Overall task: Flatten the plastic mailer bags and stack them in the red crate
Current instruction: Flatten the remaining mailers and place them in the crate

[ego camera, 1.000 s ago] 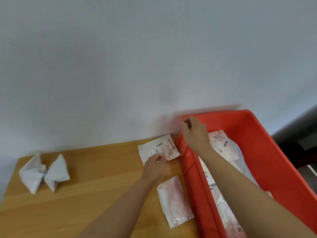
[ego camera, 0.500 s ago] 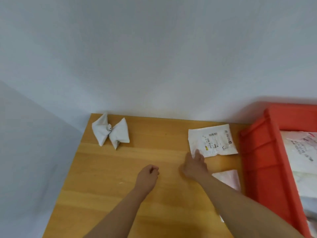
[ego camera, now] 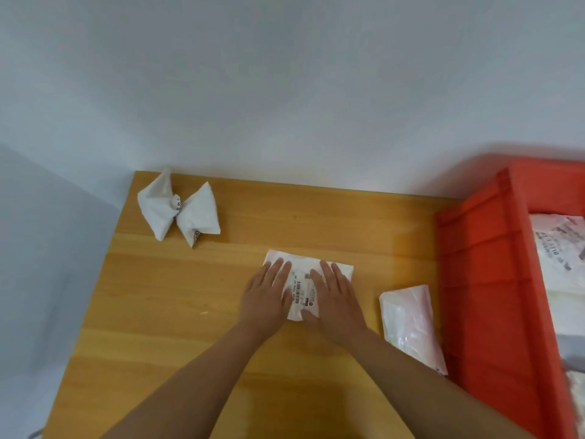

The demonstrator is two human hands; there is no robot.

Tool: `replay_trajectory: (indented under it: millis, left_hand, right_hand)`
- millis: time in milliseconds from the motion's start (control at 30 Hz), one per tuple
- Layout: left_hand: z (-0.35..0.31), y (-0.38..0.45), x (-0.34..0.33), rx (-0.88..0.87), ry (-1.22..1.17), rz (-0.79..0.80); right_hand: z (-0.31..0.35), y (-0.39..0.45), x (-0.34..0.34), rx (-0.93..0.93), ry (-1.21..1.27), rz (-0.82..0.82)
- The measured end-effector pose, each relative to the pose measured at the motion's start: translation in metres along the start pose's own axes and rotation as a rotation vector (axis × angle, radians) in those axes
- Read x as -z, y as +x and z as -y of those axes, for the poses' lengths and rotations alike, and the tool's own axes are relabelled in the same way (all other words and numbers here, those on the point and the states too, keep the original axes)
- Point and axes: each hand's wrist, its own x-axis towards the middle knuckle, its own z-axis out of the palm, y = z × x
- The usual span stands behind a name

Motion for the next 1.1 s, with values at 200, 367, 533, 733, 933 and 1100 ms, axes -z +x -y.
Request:
replay_trajectory:
  millis: [200, 367, 533, 733, 933, 1100]
  left_hand:
    - [0.024, 0.032, -0.018, -0.443, 0.234, 0.100]
    - [0.031, 0.047, -0.040, -0.505, 0.216, 0.160]
    - [0.033, 0.046, -0.046, -0.469, 0.263, 0.111]
    - [0.036, 0.046, -0.054, -0.472, 0.249, 0.026]
    - [0.034, 0.046, -0.055, -0.478, 0.285, 0.032]
    - [0.035, 0.047, -0.055, -0.481, 0.288, 0.034]
  right_hand:
    - [-0.027, 0.017, -0.016, 0.173, -0.130, 0.013]
    - [-0.021, 0.031, -0.021, 0.236, -0.082, -0.075]
    - [-0.026, 0.039, -0.024, 0.284, -0.076, -0.116]
    - [-0.028, 0.041, -0.031, 0.281, -0.085, -0.194]
    - [-0.030, 0.041, -0.037, 0.285, -0.131, -0.206]
    - [-0.029, 0.042, -0.039, 0.285, -0.125, -0.206]
